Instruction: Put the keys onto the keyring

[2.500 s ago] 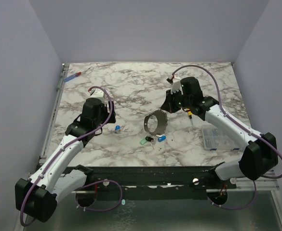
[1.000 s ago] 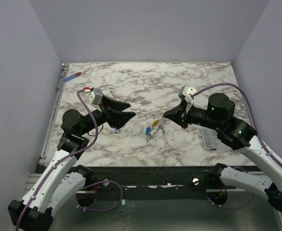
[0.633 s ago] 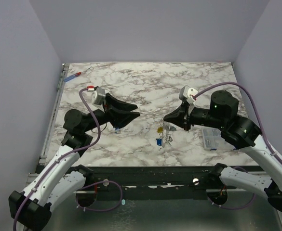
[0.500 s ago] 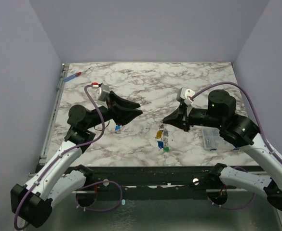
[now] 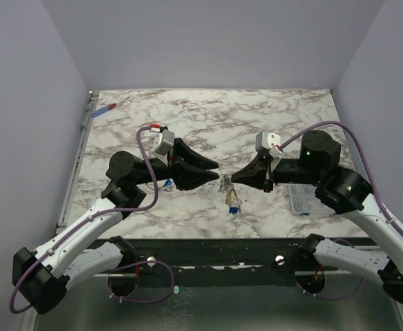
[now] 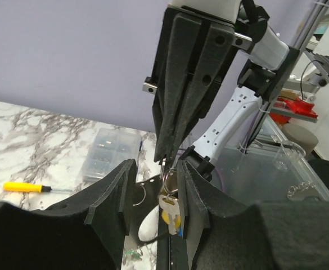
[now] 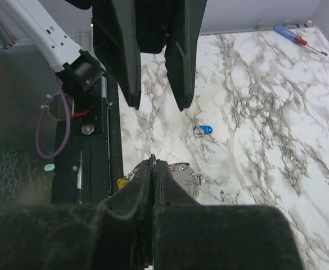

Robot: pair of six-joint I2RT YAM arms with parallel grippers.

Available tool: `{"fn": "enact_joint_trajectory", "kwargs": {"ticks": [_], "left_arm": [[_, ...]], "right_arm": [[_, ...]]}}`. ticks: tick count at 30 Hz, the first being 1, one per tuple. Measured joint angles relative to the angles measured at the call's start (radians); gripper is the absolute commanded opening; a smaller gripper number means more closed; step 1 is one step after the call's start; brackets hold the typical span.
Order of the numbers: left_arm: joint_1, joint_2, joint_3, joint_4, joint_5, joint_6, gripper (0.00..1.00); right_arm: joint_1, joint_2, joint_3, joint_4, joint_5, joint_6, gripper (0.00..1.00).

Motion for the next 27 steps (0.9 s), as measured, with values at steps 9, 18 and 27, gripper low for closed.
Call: {"fn": "enact_joint_trajectory", "kwargs": {"ticks": [9,18,27], "left_arm": [[-0.089,0.014,0.001,0.018,0.0,0.042,0.37],[-0.132,0.035,0.001,0.024,-0.019,0.069,0.31],[-0.136,0.036,0.001,0.025,-0.065,0.087,0.33]], "right_arm": [[0.0,-0.022,0.0,0.071,-0.05,0.023,0.01],[0.0,-0.028,-0.001,0.113,-0.073,0.048,0.01],[0.0,-0.028,-0.001,0.112,-0.076,0.051,0.01]]}}
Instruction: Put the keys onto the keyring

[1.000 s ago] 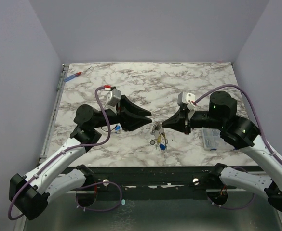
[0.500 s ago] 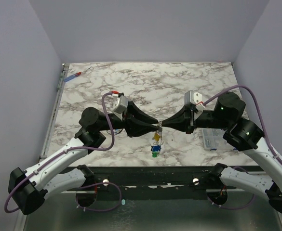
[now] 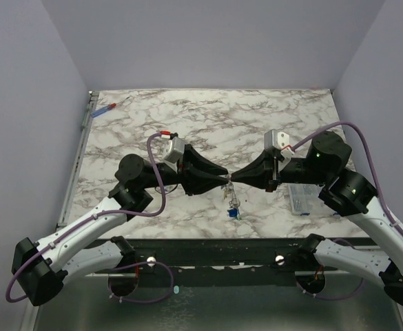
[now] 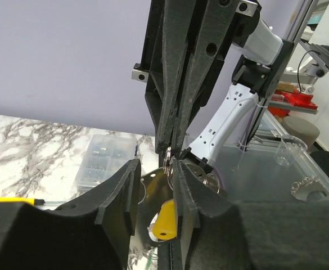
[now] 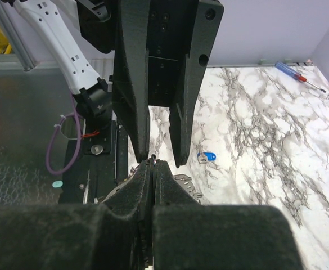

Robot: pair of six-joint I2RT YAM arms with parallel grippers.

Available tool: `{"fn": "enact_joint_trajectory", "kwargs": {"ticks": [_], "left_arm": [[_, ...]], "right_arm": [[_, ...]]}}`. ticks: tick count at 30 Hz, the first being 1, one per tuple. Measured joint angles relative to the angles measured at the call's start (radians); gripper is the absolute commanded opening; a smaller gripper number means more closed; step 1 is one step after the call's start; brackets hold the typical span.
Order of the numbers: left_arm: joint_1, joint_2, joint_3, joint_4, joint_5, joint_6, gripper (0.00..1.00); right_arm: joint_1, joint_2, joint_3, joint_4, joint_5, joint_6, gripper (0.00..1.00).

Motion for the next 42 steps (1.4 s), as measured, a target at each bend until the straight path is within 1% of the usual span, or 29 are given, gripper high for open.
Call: {"fn": "enact_joint_trajectory", "kwargs": {"ticks": [6,31,42], "left_arm": [[0.0,-0.003,0.011,0.0,-0.021,0.005,0.28],[-0.005,0.0,0.017,0.003,-0.03,0.015,0.27],[-0.006,0.012,0.016,0.019,-0.033,0.013,0.27]], "right_arm": [[0.0,0.0,0.0,0.0,0.0,0.0,0.01],[0.0,0.001,0.0,0.003,0.003,0.005,0.01],[0.0,-0.008,-0.002,0.036,0.023,0.015,0.01]]}}
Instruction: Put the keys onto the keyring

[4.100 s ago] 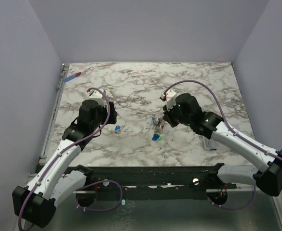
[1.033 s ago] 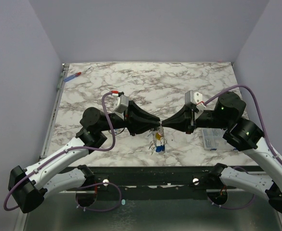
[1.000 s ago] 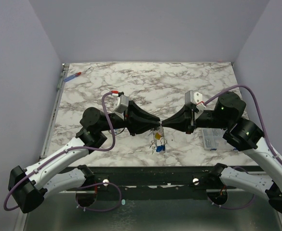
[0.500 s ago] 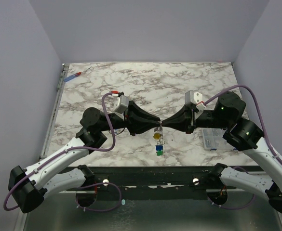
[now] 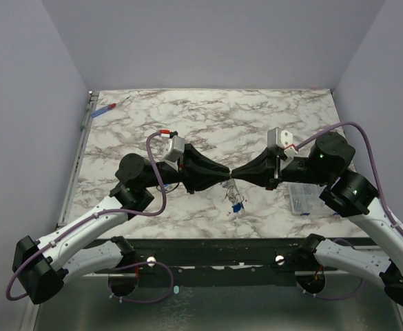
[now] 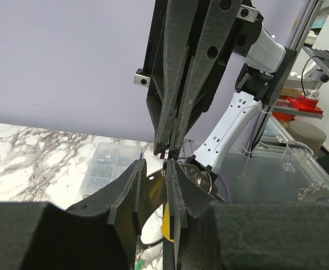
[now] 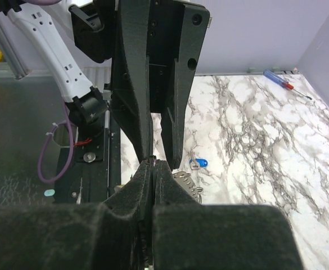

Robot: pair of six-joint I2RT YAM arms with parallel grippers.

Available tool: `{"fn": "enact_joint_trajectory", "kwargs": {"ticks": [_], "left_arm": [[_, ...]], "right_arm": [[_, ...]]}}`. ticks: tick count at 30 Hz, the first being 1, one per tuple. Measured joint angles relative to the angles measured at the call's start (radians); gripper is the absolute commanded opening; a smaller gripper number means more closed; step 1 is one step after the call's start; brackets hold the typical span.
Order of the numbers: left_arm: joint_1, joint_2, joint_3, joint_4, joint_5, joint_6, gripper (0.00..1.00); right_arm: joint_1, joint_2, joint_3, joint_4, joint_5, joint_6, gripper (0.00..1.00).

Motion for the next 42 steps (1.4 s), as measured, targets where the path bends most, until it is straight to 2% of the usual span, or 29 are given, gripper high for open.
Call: {"fn": "enact_joint_trajectory", "kwargs": {"ticks": [10,12,16,22,23,26,28,30,35,42], "left_arm": [[-0.001,0.011,-0.001,0.032,-0.001,-0.02,0.24],[-0.001,0.015,-0.003,0.054,-0.001,-0.034,0.2],[-0.003,0.023,-0.019,0.109,0.001,-0.066,0.0],[-0.003,0.032,-0.023,0.158,0.001,-0.09,0.0],[-0.004,0.034,-0.023,0.162,0.001,-0.094,0.0],[-0.005,0.036,-0.023,0.167,0.0,-0.097,0.0],[-0.005,0.037,-0.027,0.163,-0.002,-0.097,0.0],[-0.005,0.037,-0.034,0.159,-0.001,-0.097,0.0],[-0.006,0.037,-0.039,0.154,-0.002,-0.088,0.0],[-0.006,0.012,-0.059,0.158,-0.014,-0.068,0.0]], "right_arm": [[0.0,-0.003,-0.008,0.033,0.004,0.019,0.01],[0.0,-0.005,-0.013,0.048,0.004,0.025,0.01],[-0.002,-0.005,-0.023,0.076,0.005,0.038,0.01],[-0.006,-0.011,-0.034,0.111,0.006,0.053,0.01],[-0.006,-0.013,-0.034,0.11,0.008,0.054,0.06],[-0.006,-0.016,-0.031,0.097,0.025,0.054,0.32],[-0.005,-0.017,-0.019,0.072,0.048,0.05,0.43],[-0.005,-0.024,-0.007,0.048,0.074,0.042,0.5],[-0.005,-0.073,0.0,-0.013,0.133,0.032,0.51],[-0.005,-0.121,0.0,-0.046,0.153,0.032,0.43]]}}
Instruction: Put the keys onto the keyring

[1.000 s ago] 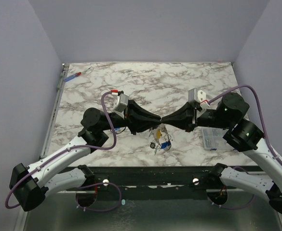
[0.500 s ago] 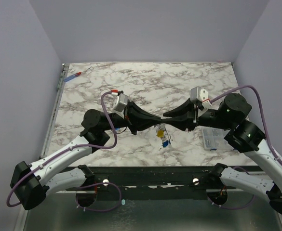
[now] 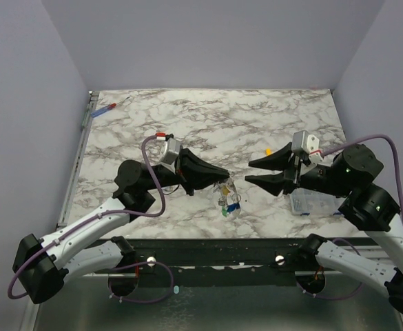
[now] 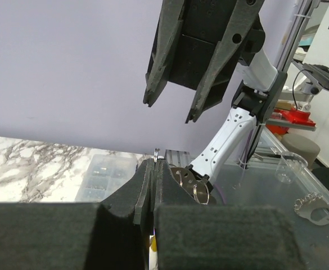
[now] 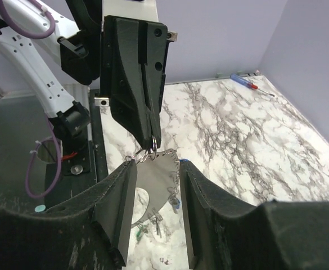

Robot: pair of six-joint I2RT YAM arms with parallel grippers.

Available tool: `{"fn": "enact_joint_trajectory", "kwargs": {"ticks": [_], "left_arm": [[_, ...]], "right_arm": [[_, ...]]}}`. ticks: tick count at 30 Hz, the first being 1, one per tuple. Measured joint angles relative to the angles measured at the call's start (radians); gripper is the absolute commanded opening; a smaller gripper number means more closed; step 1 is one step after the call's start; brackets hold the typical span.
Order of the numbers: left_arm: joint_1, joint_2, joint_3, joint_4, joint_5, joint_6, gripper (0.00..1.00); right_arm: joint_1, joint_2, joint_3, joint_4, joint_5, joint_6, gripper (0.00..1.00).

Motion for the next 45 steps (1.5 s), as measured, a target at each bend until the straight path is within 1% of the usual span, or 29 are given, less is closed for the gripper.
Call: {"fn": "enact_joint_trajectory", "kwargs": {"ticks": [5,15,21,26,45], "left_arm": [[0.0,-0.018,-0.028,0.039,-0.004,-0.001,0.0],[0.0,-0.021,-0.072,0.198,-0.016,-0.059,0.0],[0.0,-0.023,-0.116,0.329,-0.039,-0.105,0.0],[-0.001,-0.011,-0.126,0.406,-0.05,-0.138,0.0],[-0.001,0.031,-0.138,0.539,-0.082,-0.196,0.0]], "right_arm": [[0.0,0.015,-0.006,0.006,-0.019,0.01,0.39],[0.0,0.104,-0.006,0.044,-0.098,0.012,0.32],[0.0,0.124,-0.006,0.07,-0.139,0.028,0.31],[0.0,0.124,-0.006,0.115,-0.172,0.052,0.3],[0.0,0.16,-0.027,0.265,-0.28,0.165,0.29]]}}
